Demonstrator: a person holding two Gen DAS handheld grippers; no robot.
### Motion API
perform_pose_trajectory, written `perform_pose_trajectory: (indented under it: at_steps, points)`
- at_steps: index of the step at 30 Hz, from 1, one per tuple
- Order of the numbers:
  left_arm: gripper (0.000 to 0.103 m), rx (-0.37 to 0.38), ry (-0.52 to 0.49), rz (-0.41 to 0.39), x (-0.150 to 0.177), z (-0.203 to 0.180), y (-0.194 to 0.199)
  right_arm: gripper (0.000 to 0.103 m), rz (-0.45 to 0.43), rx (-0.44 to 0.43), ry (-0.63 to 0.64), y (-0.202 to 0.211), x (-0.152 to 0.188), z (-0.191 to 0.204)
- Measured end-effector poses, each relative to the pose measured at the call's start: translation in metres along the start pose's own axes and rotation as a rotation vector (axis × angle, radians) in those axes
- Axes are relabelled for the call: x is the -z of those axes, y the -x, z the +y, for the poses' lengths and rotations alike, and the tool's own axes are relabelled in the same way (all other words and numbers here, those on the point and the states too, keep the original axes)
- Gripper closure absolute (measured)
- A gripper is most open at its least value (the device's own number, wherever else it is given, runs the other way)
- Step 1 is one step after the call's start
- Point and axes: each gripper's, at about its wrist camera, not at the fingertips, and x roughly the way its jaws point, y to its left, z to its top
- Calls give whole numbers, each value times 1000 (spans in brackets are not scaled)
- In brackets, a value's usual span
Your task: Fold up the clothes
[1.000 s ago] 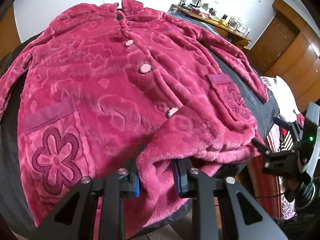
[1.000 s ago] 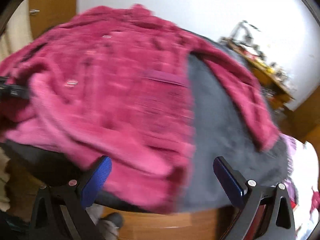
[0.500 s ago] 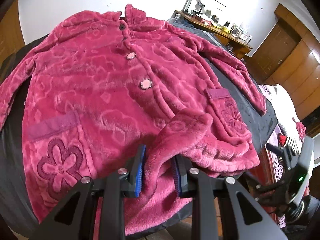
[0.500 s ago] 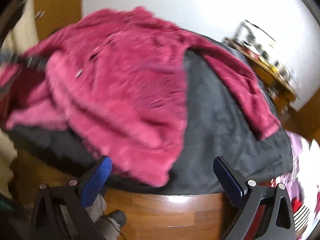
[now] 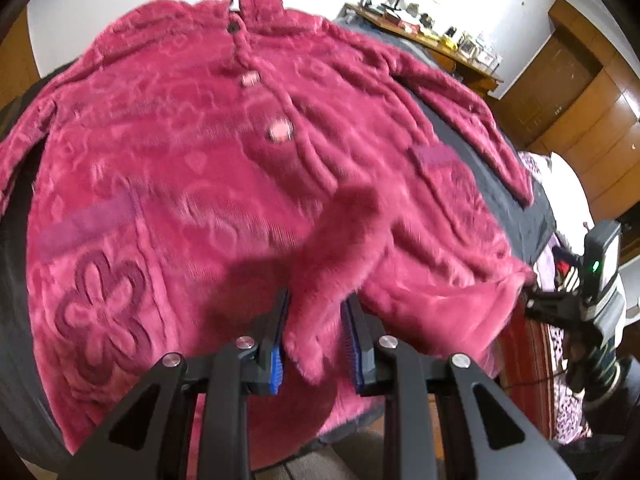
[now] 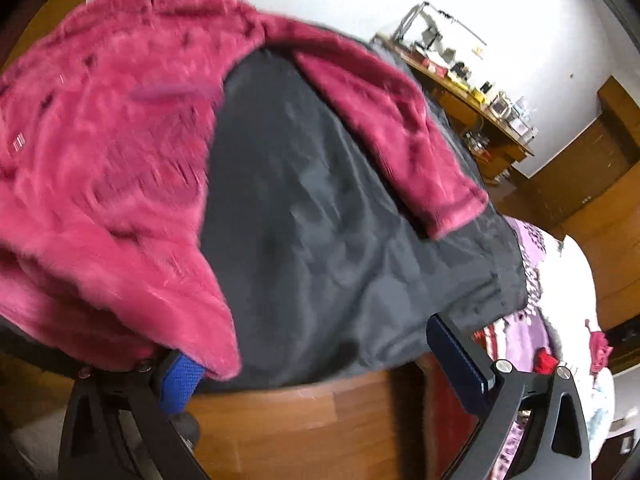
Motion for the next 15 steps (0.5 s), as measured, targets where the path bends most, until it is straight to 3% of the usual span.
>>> perform_pose_trajectory:
  at_steps: [6, 10, 15]
  points:
    - [75, 7, -41, 77, 30, -8, -16, 0, 16, -48, 29, 9, 8, -1]
    - [75, 11, -53, 74, 35, -10, -15, 0, -44, -162, 76, 36, 11, 6]
    - [75, 28, -27, 55, 34, -2, -5, 0, -120, -361, 108, 79, 5, 42]
